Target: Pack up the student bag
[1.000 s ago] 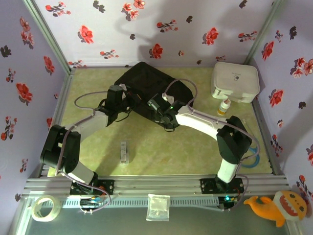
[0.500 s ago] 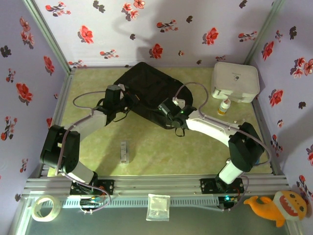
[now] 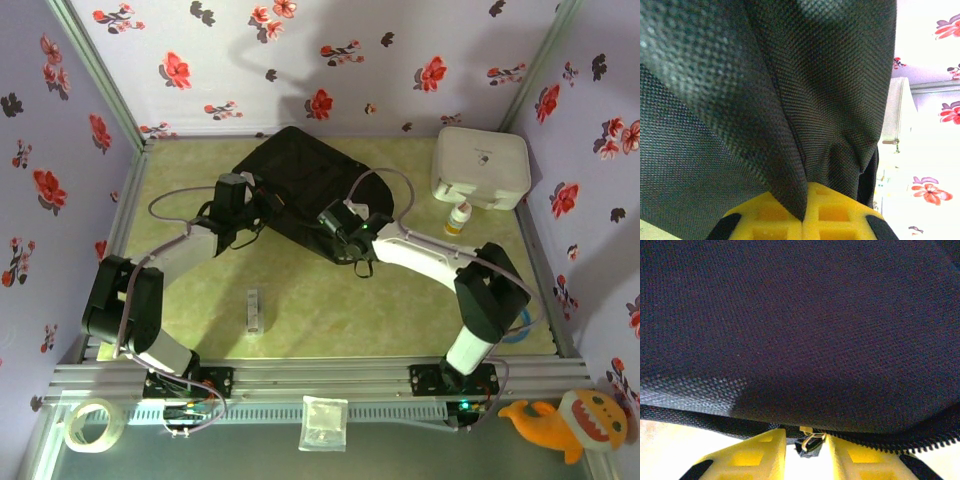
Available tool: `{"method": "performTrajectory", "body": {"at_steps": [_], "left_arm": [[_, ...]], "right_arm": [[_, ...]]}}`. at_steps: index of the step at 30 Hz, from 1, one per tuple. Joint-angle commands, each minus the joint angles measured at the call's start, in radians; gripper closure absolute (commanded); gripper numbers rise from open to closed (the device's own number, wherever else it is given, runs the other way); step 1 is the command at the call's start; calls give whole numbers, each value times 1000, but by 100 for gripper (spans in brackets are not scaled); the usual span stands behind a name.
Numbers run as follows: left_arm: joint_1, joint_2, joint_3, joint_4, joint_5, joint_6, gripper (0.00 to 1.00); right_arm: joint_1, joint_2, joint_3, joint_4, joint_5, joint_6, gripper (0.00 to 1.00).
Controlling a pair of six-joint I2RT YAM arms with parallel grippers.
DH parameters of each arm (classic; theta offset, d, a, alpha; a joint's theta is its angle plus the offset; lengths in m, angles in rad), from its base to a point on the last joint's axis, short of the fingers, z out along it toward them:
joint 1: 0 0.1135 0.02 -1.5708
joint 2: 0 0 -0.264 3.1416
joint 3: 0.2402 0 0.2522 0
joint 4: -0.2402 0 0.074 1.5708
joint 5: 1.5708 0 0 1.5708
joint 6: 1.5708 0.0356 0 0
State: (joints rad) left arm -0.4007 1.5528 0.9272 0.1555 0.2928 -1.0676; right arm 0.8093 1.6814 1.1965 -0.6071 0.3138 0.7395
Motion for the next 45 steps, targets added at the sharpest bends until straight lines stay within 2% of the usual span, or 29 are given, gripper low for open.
{"method": "performTrajectory", "body": {"at_steps": [1,6,13,20,28,29,32,36,41,45], "left_arm": [[6,-27,34,48,28,30,100],[15,-24,41,24,21,52,100],[57,-21,35,-29,-7,107,100],[84,-3,48,-58,-8,142,100],[144,96,156,-129,-2,262,100],[156,114,174,-139,1,281,98],[188,148,205,-167,0,297,80],[224,108,157,-178,-46,260,56],[249,-6,24,-186,-87,204,42],[244,-95,-79,-154,-32,109,36]], "right_arm": [[-4,25,39,-27,68,-15,74],[-4,6,25,-69,158,13,88],[-45,-116,-124,-46,181,31,94],[-104,-149,-170,38,70,-61,95],[-105,-50,-41,88,-102,-297,100],[-105,-39,-33,111,-148,-313,100],[-102,1,-2,184,-302,-330,100],[-79,75,59,250,-419,-319,100],[-36,172,153,316,-517,-297,100],[-13,231,218,352,-573,-286,100]]}}
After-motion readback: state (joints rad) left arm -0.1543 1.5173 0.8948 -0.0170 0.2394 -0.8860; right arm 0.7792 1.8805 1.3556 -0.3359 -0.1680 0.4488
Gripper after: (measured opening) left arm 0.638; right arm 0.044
